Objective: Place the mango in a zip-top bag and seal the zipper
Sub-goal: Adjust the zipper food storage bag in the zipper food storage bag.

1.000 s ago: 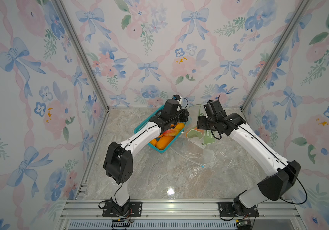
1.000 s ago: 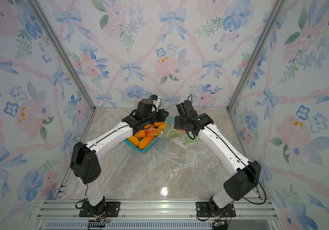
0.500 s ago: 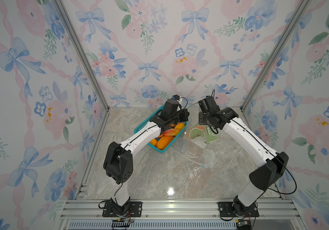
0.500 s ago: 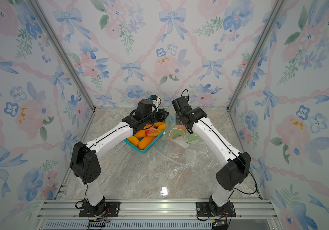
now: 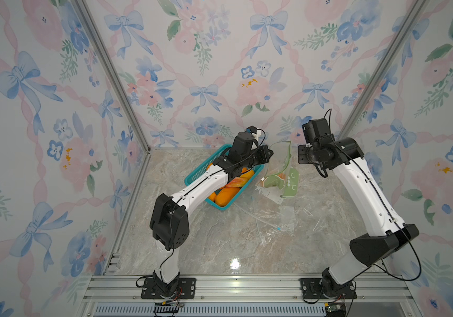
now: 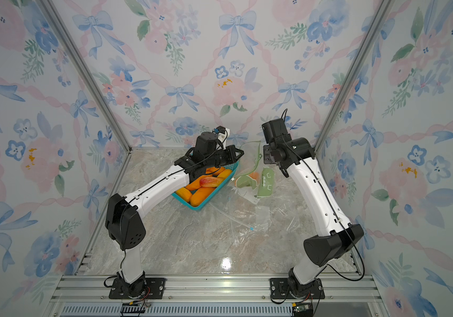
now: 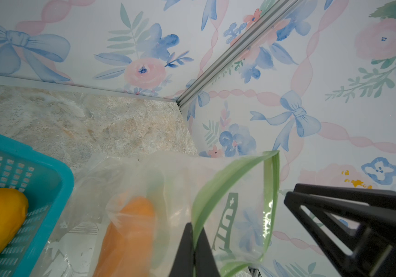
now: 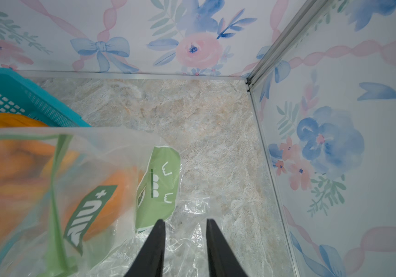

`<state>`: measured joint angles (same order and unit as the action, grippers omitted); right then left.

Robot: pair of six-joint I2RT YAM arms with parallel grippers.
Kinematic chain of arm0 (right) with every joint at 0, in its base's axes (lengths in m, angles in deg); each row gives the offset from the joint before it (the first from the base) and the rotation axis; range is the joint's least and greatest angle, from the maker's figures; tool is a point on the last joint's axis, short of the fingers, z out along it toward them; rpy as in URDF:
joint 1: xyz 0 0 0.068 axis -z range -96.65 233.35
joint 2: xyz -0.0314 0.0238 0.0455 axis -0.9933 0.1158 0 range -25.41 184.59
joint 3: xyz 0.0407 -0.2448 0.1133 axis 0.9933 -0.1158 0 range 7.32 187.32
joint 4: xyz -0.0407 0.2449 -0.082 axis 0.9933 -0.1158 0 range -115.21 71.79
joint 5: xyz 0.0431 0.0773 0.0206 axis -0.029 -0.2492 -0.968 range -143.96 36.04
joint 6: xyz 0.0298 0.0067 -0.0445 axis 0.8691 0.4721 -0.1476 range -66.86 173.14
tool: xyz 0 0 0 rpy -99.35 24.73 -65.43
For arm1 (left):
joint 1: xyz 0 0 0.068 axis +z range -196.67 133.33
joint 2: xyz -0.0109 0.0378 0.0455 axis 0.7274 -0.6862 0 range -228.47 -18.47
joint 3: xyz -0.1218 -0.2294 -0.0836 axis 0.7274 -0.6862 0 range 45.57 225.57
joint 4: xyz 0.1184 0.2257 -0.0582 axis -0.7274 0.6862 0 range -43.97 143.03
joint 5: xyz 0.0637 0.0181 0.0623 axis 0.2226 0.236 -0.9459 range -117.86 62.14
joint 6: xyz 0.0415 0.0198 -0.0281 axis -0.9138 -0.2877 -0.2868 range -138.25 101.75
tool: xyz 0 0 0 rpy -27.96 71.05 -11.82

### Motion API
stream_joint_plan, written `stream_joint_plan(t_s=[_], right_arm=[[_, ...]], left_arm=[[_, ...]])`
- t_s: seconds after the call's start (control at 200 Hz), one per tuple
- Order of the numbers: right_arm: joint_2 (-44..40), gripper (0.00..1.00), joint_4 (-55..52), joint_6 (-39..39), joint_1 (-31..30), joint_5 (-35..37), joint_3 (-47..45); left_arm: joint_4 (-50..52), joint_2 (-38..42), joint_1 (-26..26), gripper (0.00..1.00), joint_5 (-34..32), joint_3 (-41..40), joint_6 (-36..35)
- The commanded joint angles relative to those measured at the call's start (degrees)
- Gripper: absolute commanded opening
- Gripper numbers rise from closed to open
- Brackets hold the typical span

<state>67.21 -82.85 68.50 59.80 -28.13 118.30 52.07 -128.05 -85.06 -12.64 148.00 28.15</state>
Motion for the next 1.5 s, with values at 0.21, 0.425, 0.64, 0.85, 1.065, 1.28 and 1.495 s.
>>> stream_joint_plan(t_s=[0.21,0.425,0.64,0.85,1.065,1.28,1.495], right_arm=[[-16.8,0.64,23.6,16.6,-6.2,-9.1,-27.3],[-14.3,0.72,33.0,17.8,-5.4,-7.7,-29.9],[-6.4,0.70,32.0,15.5,-4.6,-4.9,-24.6],[-8.1,0.46,24.7,13.2,-2.3,1.8,-25.2],[-14.4,0.08,16.4,9.3,2.0,1.1,-23.6],[-12.9,0.00,5.3,1.2,5.6,1.2,-12.8],[-8.7,0.00,6.5,0.6,5.6,-5.6,-14.6]], left_arm=[[-1.9,-0.5,-1.0,0.00,-1.4,0.1,3.6],[-2.3,1.2,-1.4,0.00,-1.7,-1.3,3.5],[-3.0,2.9,-1.4,0.00,-1.5,-2.1,3.7],[-3.7,3.1,-1.3,0.00,-1.3,-0.7,3.3],[-4.0,0.8,-1.2,0.00,-0.2,1.5,4.2],[-4.3,-2.6,-1.4,0.00,4.2,4.3,3.9],[-4.2,-5.3,-0.8,0.00,3.3,2.3,1.6]])
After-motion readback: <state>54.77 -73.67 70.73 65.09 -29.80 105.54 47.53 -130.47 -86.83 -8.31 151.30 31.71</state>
